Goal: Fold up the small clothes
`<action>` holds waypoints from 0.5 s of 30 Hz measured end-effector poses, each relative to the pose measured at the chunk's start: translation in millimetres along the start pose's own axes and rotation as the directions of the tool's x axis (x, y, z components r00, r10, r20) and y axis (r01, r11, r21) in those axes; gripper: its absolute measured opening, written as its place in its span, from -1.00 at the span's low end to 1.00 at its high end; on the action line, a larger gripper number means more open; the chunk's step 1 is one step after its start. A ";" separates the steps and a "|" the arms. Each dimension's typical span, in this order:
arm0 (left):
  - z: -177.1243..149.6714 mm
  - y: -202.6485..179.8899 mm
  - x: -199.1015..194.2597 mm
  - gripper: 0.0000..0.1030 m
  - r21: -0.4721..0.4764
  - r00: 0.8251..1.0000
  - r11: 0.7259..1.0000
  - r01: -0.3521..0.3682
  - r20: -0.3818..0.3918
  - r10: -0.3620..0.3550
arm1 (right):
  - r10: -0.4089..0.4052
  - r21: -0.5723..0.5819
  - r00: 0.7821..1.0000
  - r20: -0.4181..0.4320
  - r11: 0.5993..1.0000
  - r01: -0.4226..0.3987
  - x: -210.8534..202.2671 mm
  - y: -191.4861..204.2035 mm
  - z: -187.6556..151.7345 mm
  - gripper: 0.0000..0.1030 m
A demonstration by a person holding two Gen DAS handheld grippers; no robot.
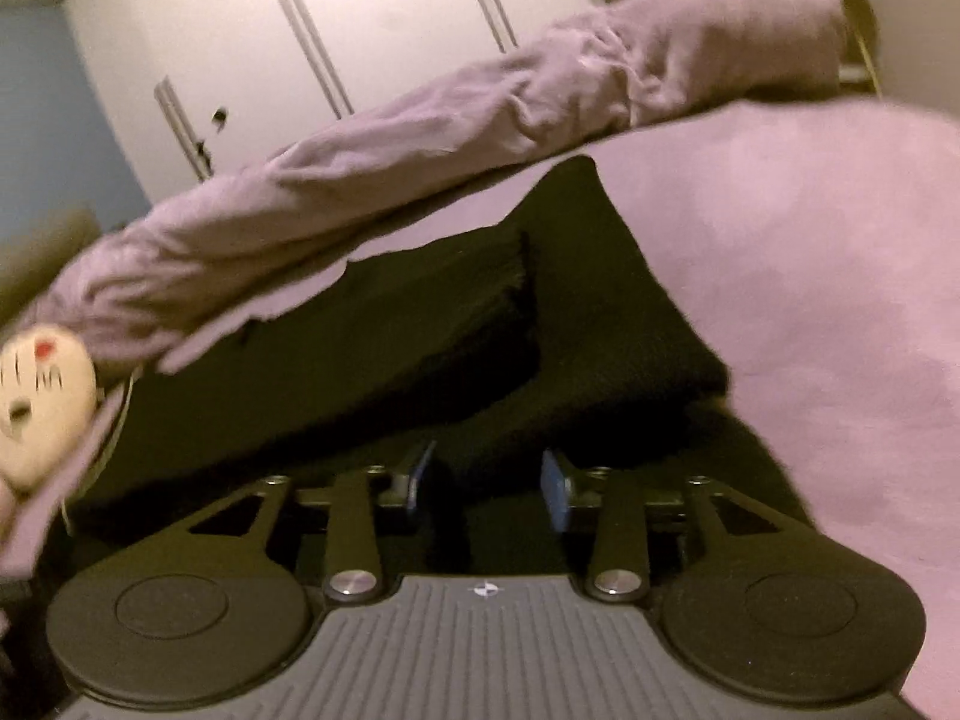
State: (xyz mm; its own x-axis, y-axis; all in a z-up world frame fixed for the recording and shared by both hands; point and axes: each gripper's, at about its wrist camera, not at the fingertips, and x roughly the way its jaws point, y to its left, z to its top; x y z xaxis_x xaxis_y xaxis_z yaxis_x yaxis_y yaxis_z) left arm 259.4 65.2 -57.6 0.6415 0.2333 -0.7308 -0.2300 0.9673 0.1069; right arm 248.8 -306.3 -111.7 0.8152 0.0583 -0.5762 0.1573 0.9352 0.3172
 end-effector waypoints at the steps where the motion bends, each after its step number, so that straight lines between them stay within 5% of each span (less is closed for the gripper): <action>1: -2.0 1.9 -2.5 0.89 0.003 1.000 1.000 -0.002 -0.004 0.002 | -0.018 -0.033 1.000 -0.009 0.999 0.018 -8.3 2.4 -5.7 -0.20; 5: -15.1 8.5 -12.1 0.90 0.004 0.998 1.000 0.021 -0.056 -0.021 | -0.076 -0.201 0.997 -0.013 0.977 0.072 -45.0 18.0 -37.6 -0.10; 9: -33.5 10.6 -34.1 0.90 0.035 0.996 0.998 0.056 -0.071 -0.053 | -0.069 -0.250 0.997 -0.032 0.967 0.059 -74.7 24.4 -66.0 0.44; 15: -68.1 11.7 -61.4 0.95 0.038 0.988 0.994 0.104 -0.118 -0.099 | -0.068 -0.261 0.992 -0.103 0.965 0.039 -104.5 30.4 -92.6 0.92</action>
State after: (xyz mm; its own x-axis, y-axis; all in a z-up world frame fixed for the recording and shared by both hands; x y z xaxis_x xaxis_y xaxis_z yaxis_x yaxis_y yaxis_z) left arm 167.4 55.4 -57.4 0.5702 0.1227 -0.8123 -0.1341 0.9894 0.0553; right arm 116.8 -251.7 -111.6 0.7412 0.0304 -0.6706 0.0381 0.9955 0.0871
